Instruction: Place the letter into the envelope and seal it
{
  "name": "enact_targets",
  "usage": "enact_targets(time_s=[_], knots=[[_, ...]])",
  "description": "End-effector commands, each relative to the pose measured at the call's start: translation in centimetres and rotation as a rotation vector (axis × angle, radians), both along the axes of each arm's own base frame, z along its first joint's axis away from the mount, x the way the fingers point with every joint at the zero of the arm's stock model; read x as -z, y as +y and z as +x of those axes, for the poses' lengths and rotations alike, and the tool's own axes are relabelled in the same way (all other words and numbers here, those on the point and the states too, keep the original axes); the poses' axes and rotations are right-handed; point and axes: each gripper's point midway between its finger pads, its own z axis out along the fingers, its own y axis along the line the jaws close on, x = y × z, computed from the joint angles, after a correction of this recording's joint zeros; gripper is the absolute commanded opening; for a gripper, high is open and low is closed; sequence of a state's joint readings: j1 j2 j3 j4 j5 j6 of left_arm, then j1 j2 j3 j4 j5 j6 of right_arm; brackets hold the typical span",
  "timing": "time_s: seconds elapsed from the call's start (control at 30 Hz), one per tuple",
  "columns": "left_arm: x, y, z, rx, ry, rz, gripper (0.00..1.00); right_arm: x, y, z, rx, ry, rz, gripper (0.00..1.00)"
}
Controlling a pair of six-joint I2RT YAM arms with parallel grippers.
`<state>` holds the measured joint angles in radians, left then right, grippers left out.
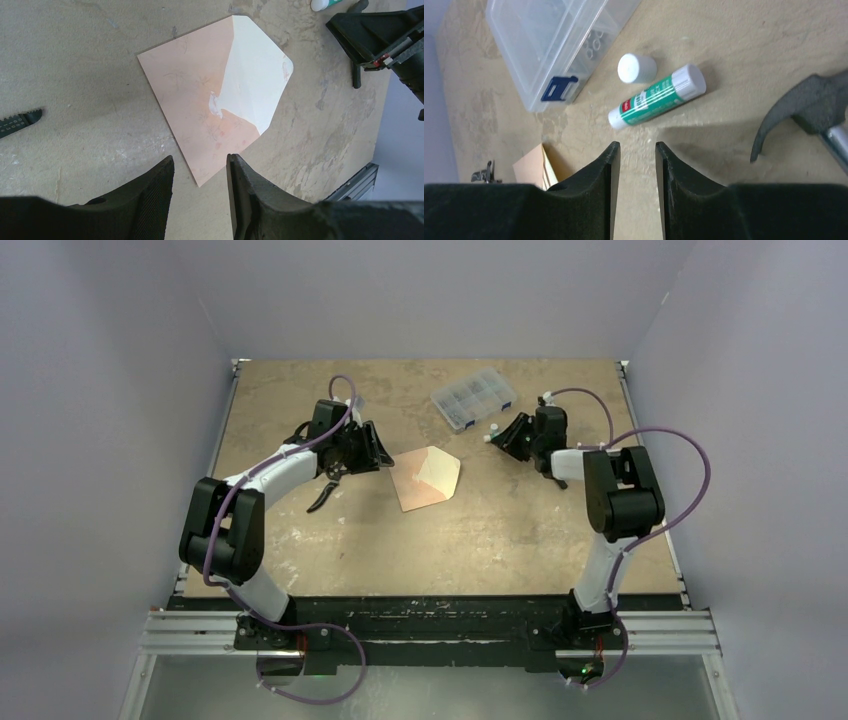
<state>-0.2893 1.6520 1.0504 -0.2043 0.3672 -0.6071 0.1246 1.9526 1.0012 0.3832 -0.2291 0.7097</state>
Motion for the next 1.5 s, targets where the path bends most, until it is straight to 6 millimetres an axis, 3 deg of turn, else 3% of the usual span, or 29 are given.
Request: enact_targets(time_s=[0.0, 0.27, 0.5, 0.73, 0.9, 1.27, 1.47], knots=[[-0.6, -0.4, 0.4, 0.024, -0.034, -0.009, 0.42, -2.4, 0.8, -1.7, -0.067, -0.023, -0.020, 0.35], [0.3, -0.9, -0.2, 0.036, -0.015, -0.022, 0.40, 0.6, 2.3, -5.0, -0.131, 0.062, -0.028, 0.28], [1.9, -1.4, -0.8, 0.041, 0.013, -0.018, 0.39, 1.5, 1.5, -6.3, -0.109, 0.080, -0.067, 0.24], [1.8, -1.2, -0.7, 0.038, 0.006, 0.000, 0.39, 1.4, 1.4, -4.0, -0.077, 0.046, -0.150, 0.25], [2.0, -1.1, -0.7, 0.034, 0.010, 0.006, 0.39, 2.9, 0.8, -2.6, 0.060, 0.083, -0.264, 0.34], [2.1, -1.0, -0.8, 0.037, 0.013, 0.014, 0.39, 3.4, -2.7, -1.8, 0.300, 0.141, -0.434, 0.37], [2.0, -1.0, -0.7, 0.040, 0.011, 0.015, 0.39, 3.4, -2.6, -0.9, 0.274, 0.131, -0.468, 0.37]])
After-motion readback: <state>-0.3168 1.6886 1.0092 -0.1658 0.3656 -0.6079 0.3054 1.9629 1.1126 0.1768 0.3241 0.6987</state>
